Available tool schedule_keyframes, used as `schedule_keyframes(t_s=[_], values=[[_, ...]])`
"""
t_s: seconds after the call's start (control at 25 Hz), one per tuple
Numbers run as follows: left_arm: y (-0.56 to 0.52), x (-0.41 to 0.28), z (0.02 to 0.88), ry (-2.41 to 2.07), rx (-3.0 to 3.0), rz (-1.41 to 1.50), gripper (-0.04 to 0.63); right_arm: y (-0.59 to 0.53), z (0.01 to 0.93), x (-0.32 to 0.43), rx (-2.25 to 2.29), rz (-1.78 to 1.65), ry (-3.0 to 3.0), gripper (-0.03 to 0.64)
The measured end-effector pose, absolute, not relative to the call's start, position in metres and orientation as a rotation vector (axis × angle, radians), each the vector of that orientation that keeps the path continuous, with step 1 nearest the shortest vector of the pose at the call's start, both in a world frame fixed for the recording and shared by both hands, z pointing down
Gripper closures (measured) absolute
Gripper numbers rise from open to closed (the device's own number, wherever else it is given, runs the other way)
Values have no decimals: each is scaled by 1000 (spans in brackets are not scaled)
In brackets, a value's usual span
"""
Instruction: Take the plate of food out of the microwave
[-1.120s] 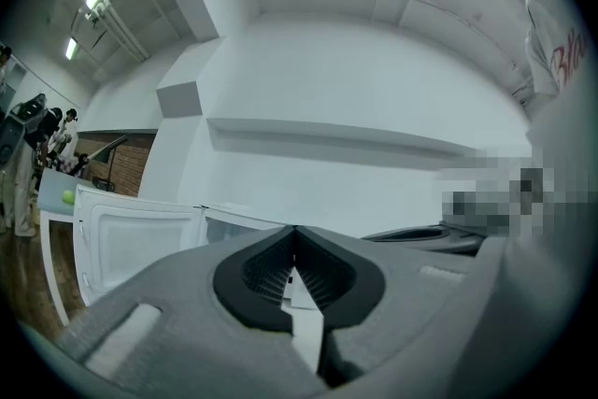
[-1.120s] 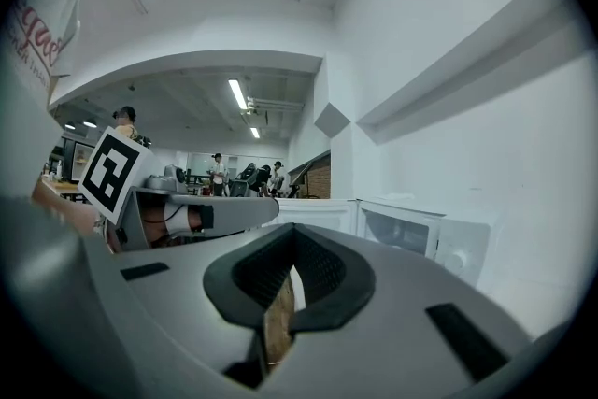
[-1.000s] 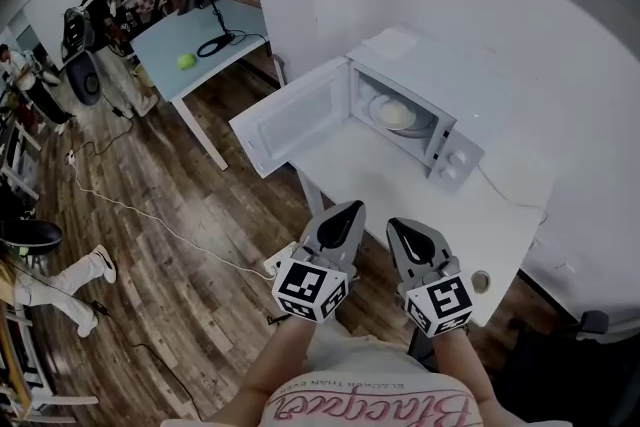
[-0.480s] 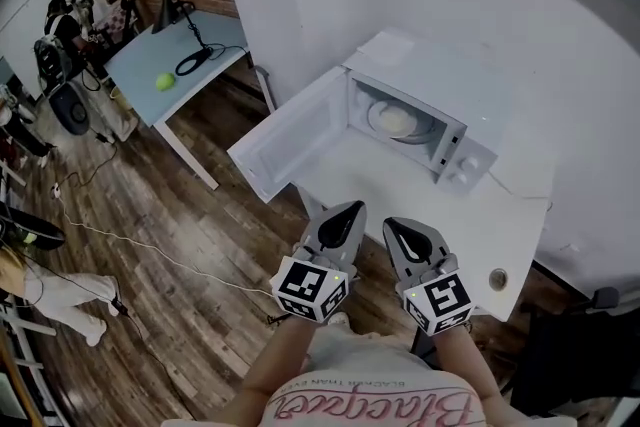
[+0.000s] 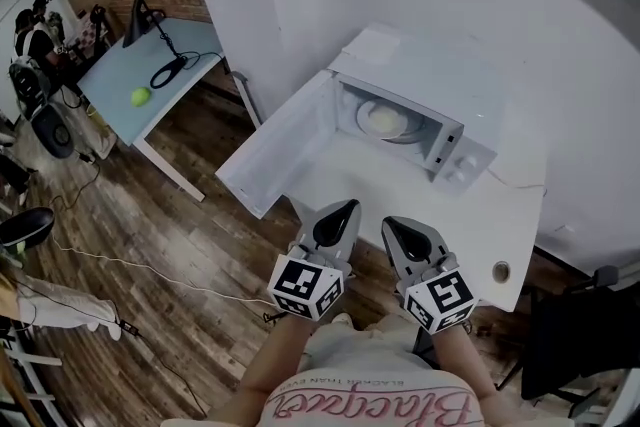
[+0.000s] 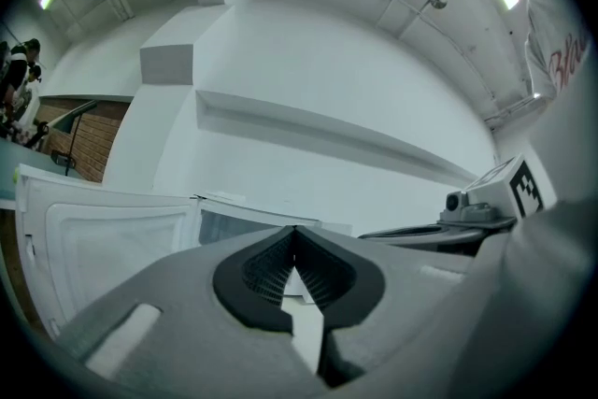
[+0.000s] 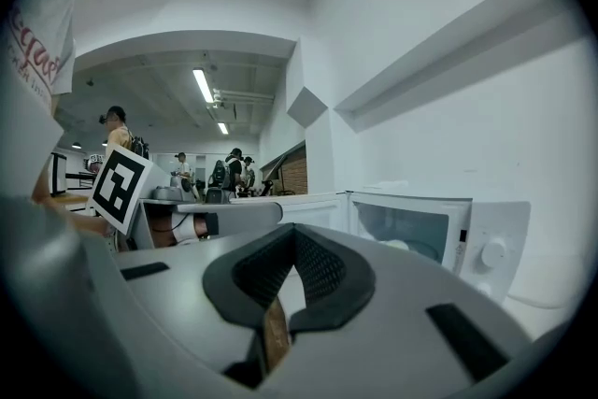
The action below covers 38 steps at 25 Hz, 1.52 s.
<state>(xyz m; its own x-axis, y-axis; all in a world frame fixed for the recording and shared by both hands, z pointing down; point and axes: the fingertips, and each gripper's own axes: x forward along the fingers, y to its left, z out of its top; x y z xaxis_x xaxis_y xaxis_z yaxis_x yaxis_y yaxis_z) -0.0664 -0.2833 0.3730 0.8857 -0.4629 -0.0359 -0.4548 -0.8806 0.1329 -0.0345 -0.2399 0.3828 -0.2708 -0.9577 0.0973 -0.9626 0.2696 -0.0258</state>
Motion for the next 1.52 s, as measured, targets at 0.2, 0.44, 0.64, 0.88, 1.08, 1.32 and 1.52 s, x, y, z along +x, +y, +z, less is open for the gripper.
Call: schedule_keyframes(t_s=[0.2, 0.44, 0.64, 0.88, 1.08, 1.32, 1.52], values=[[-292, -50, 379, -685, 2911, -76, 591, -242, 386, -20, 1883, 157, -2440, 612], [-298, -22, 382, -656, 2901, -62, 591, -253, 386, 10, 1921, 163, -2419, 612], [-309, 4, 381, -662, 2908, -47, 591, -265, 393, 32, 1892, 185, -2389, 612], [-325, 25, 383, -716, 2907, -45, 591, -283, 395, 51, 1836, 177, -2433, 612], [-333, 37, 382, -734, 2909, -84, 591, -293, 398, 63, 1816, 189, -2464, 612], [-339, 44, 395, -749, 2877, -57, 589, -299, 412, 73, 1785, 229, -2468, 612], [-342, 45, 403, -735, 2866, -28, 577, -306, 417, 72, 1775, 252, -2485, 612]])
